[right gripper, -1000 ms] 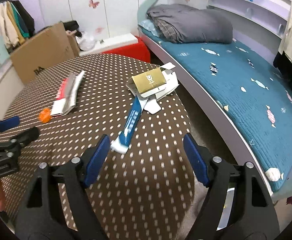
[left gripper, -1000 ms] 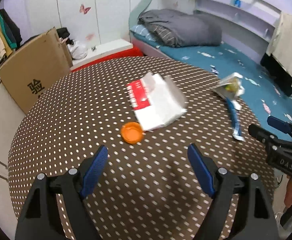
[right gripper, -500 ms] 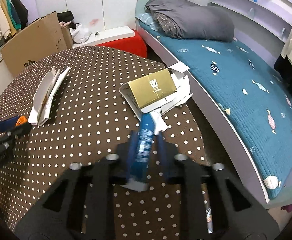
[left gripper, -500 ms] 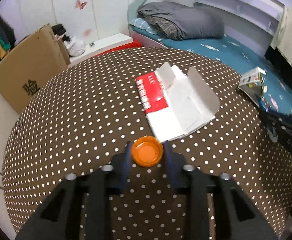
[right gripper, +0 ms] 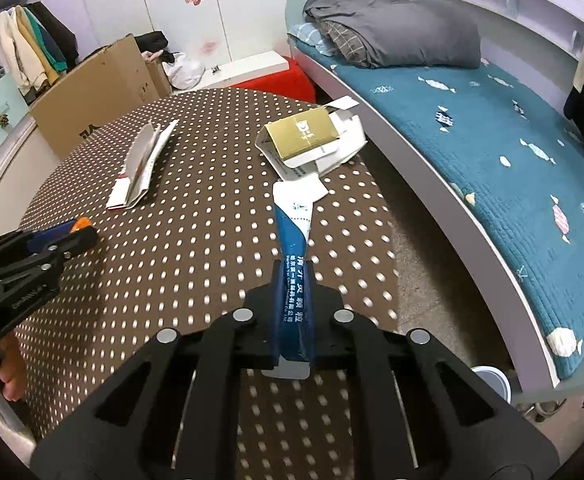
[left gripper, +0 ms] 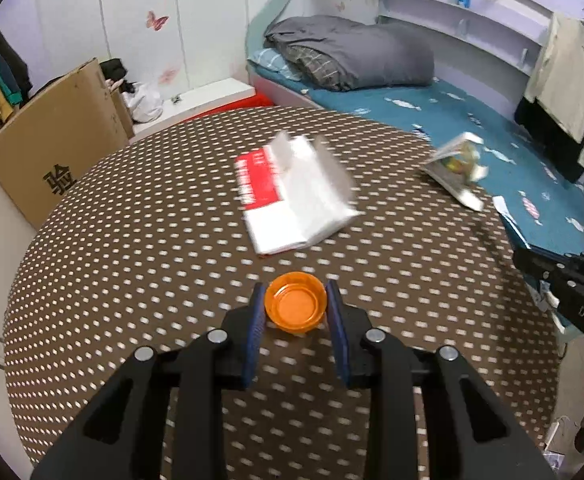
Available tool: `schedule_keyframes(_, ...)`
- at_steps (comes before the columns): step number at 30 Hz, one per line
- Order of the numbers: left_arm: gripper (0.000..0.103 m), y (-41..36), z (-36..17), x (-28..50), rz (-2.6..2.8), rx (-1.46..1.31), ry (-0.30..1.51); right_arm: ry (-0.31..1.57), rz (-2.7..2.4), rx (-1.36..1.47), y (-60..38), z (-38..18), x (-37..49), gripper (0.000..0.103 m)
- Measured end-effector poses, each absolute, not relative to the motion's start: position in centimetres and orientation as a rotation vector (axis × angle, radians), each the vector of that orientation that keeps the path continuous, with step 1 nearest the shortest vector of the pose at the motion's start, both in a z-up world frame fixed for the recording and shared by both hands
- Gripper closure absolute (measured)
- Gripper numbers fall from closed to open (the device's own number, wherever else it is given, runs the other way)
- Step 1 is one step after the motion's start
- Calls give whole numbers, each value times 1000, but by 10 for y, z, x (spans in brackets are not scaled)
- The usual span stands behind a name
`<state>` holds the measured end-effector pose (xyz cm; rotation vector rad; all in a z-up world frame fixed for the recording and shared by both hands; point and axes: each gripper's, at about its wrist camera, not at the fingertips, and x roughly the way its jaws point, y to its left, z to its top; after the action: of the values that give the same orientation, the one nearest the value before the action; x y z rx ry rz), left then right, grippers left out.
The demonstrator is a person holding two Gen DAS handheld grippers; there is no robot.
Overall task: Collect trash
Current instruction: 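Carry the orange cap and toothpaste tube to the blue bin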
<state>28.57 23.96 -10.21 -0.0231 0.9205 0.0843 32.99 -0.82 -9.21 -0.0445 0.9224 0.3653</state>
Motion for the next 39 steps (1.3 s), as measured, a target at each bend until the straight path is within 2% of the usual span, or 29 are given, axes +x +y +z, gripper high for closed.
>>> schedule_keyframes(19,74,88,-84,261,-182,57,873,886,166,89,-138,-77,263,94)
schedule_keyframes(39,74,-104,-100,247,-541,158,887,911,-251,299,-342,-110,171,94)
